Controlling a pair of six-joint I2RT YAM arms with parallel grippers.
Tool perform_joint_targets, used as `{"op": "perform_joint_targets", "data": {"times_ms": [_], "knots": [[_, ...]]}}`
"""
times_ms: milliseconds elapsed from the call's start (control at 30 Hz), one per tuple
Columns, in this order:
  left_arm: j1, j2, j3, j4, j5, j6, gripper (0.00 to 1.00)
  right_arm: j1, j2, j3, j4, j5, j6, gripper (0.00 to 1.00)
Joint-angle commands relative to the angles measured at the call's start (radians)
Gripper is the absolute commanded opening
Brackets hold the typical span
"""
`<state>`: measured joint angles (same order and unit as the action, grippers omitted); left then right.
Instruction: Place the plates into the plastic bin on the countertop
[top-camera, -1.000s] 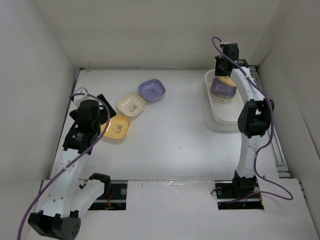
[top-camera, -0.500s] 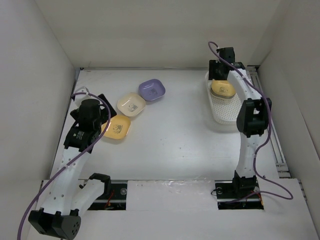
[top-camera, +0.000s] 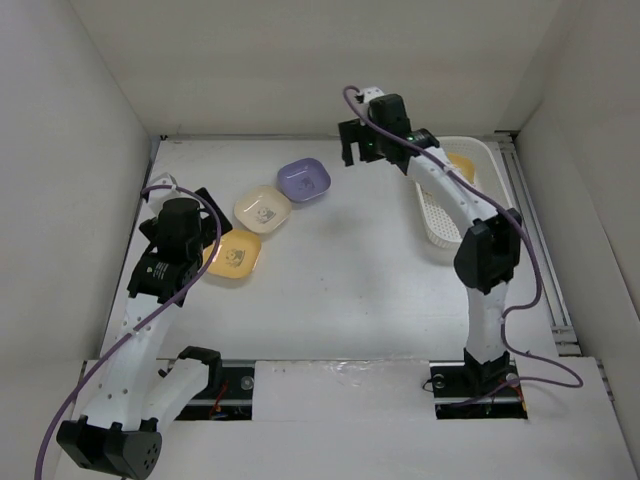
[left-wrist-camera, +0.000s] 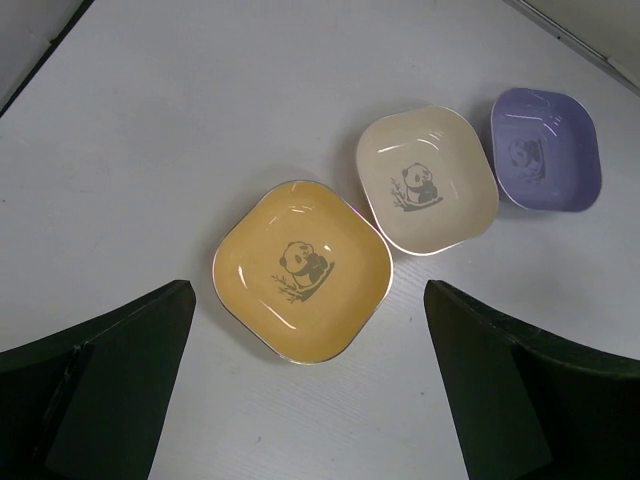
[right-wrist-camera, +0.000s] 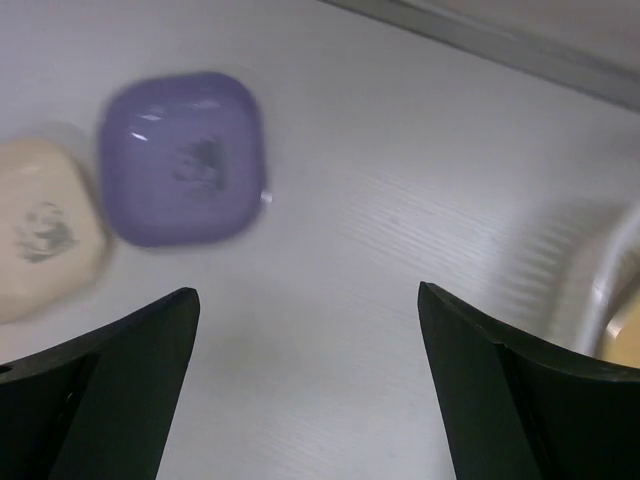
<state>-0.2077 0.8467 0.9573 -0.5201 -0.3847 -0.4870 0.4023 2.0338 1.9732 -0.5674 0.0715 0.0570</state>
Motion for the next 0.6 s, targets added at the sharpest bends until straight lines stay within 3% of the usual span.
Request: {"op": "perform_joint_targets", "data": {"times_ms": [0,200,400,567], "knots": [[0.001,-0.005,-0.006,0.017,-0.036,-0.004,1.0,0.041,0.127,0.136,0.031,-0.097,-0.013,0.95],[0.001,-0.014,-0.006,0.017,-0.026,-0.004,1.0,0.072,0.339,0.279,0.069,-0.223,0.01,0.91],[0.001,-0.032,-0.006,0.017,-0.026,-0.004,1.0,0.081,0.454,0.371,0.072,-0.214,0.033,0.9],[0.001,-0.032,-0.006,0.017,-0.026,-0.004,1.0,0.081,0.491,0.403,0.052,-0.193,0.044,0.82]]}}
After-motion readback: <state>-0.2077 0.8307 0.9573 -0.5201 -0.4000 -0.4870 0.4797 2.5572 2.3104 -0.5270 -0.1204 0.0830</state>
